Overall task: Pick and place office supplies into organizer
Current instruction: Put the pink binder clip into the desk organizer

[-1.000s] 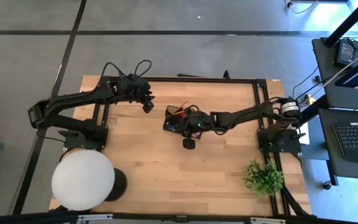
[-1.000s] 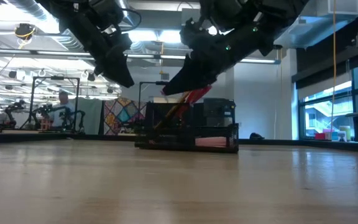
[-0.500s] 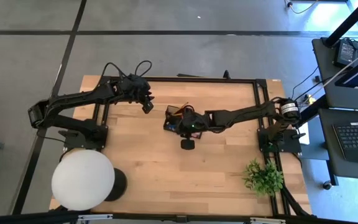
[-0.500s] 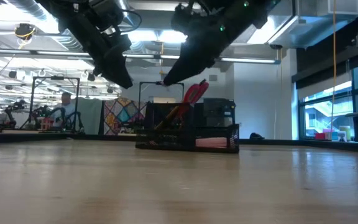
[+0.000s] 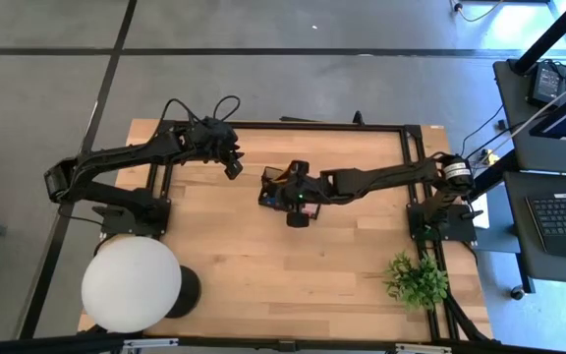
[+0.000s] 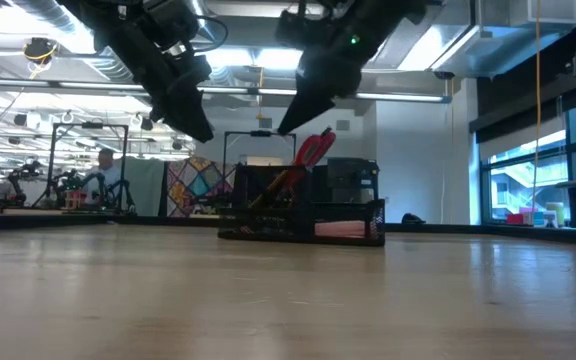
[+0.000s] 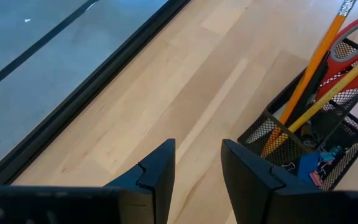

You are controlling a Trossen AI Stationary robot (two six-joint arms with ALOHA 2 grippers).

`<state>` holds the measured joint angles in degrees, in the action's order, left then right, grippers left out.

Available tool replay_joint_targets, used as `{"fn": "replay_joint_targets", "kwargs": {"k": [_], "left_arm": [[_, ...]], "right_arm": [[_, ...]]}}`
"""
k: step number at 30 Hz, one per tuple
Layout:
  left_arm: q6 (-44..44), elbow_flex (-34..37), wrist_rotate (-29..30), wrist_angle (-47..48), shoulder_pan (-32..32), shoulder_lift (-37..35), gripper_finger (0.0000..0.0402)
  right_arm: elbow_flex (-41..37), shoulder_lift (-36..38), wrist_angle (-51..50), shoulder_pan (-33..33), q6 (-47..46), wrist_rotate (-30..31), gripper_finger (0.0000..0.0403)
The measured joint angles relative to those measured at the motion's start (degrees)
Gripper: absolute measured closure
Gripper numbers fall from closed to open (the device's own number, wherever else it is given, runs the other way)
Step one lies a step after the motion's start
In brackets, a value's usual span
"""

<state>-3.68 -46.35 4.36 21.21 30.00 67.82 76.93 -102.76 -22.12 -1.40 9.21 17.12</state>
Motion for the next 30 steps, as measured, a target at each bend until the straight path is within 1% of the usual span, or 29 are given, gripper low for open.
{"fn": "replay_joint_targets", "kwargs": {"k": [6,10,13,16,18,24,30], "left_arm": [[0.00,0.00,0.02,0.02,0.02,-0.01,0.0277],[0.00,0.00,0.03,0.02,0.02,-0.01,0.0277],[-0.02,0.00,0.04,0.07,0.00,-0.01,0.0277],[-0.02,0.00,0.03,0.50,0.00,-0.01,0.0277],[-0.02,0.00,-0.02,0.56,0.00,-0.01,0.0277],[-0.02,0.00,-0.04,2.45,-0.88,-0.01,0.0277],[-0.02,0.00,0.38,2.82,-1.81,-0.01,0.0277]], "right_arm": [[0.65,-0.19,0.09,-0.17,0.05,0.59,0.0326],[0.84,-1.97,-0.18,-1.02,0.07,0.44,0.0326],[3.44,-4.72,-3.67,-2.09,0.07,2.40,0.0326],[7.95,-8.64,-8.55,-2.86,0.07,6.02,0.0326],[10.89,-11.13,-11.97,-3.05,-0.06,7.03,0.0326],[17.33,-16.17,-17.53,-2.95,-2.86,7.34,0.0326],[18.37,-17.55,-18.65,-3.01,-2.92,7.36,0.0326]]}}
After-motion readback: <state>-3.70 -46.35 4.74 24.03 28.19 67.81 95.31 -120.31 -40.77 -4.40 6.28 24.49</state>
